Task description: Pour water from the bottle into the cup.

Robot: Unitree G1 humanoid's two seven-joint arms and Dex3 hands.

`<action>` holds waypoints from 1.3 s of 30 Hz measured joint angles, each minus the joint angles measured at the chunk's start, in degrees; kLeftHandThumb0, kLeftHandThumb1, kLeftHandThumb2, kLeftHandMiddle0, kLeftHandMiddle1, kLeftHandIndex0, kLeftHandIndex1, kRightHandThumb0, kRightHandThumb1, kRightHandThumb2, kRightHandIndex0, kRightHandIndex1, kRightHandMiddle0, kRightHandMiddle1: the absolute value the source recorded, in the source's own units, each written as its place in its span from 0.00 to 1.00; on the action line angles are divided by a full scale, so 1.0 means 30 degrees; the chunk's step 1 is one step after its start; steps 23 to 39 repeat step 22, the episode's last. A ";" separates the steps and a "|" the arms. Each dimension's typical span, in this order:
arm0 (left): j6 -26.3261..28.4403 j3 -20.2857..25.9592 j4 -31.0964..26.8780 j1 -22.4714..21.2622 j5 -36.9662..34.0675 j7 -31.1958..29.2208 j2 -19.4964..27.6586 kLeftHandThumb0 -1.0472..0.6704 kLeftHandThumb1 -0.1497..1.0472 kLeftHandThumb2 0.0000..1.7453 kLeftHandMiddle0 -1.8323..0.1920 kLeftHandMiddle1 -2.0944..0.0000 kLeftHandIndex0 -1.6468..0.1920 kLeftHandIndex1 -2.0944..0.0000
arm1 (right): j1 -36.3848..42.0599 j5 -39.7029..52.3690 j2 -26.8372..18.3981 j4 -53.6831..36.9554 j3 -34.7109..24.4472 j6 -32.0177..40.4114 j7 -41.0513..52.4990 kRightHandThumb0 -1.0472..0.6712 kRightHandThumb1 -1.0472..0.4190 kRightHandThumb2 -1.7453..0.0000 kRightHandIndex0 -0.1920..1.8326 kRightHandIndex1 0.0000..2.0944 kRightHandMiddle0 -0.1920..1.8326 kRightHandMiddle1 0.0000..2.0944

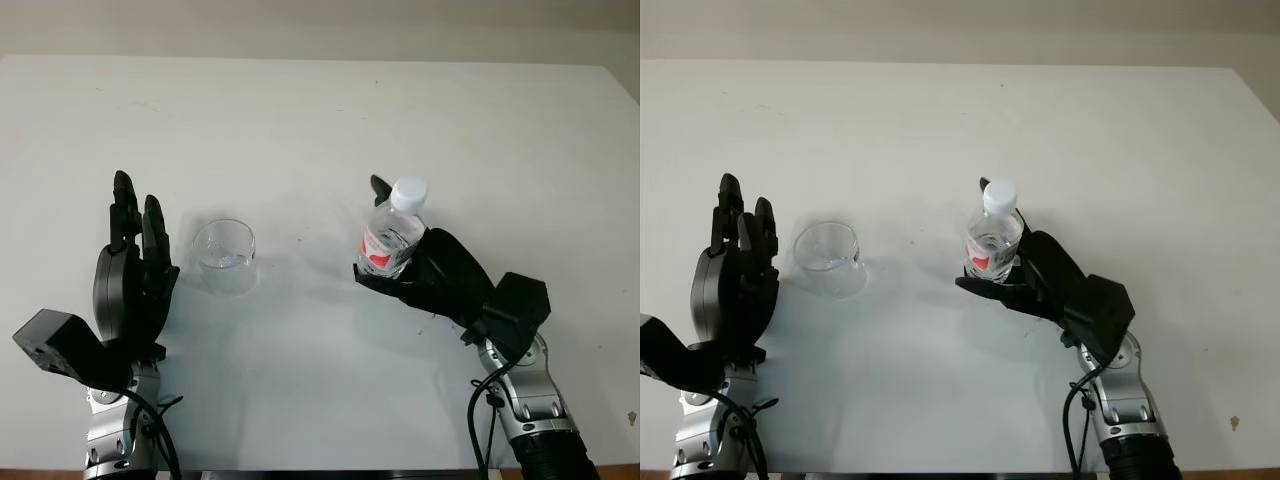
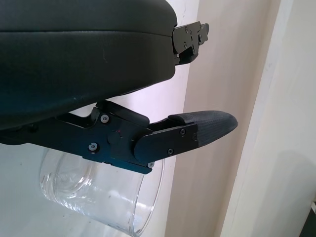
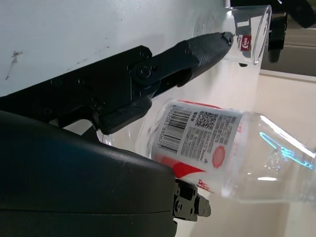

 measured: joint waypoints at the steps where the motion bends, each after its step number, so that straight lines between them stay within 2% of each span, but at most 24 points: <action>1: -0.0029 0.0001 0.0051 -0.0037 0.0002 -0.0022 0.0034 0.23 1.00 0.35 0.98 0.97 1.00 1.00 | 0.0008 0.0006 0.0001 0.0174 -0.0133 -0.0230 -0.0237 0.07 0.07 0.97 0.00 0.00 0.00 0.00; 16: -0.0236 0.0014 0.0334 -0.0194 0.0132 -0.0058 0.0194 0.23 1.00 0.35 0.98 0.98 1.00 1.00 | 0.0007 0.0052 0.0282 0.0937 -0.0404 -0.1169 -0.1971 0.06 0.04 0.97 0.00 0.00 0.00 0.00; 39: -0.0261 0.0014 0.0188 -0.0058 0.0078 -0.0063 0.0183 0.24 1.00 0.35 0.98 0.97 1.00 1.00 | -0.0012 0.0668 0.0586 0.0990 -0.0380 -0.0833 -0.1640 0.07 0.04 0.97 0.00 0.00 0.00 0.00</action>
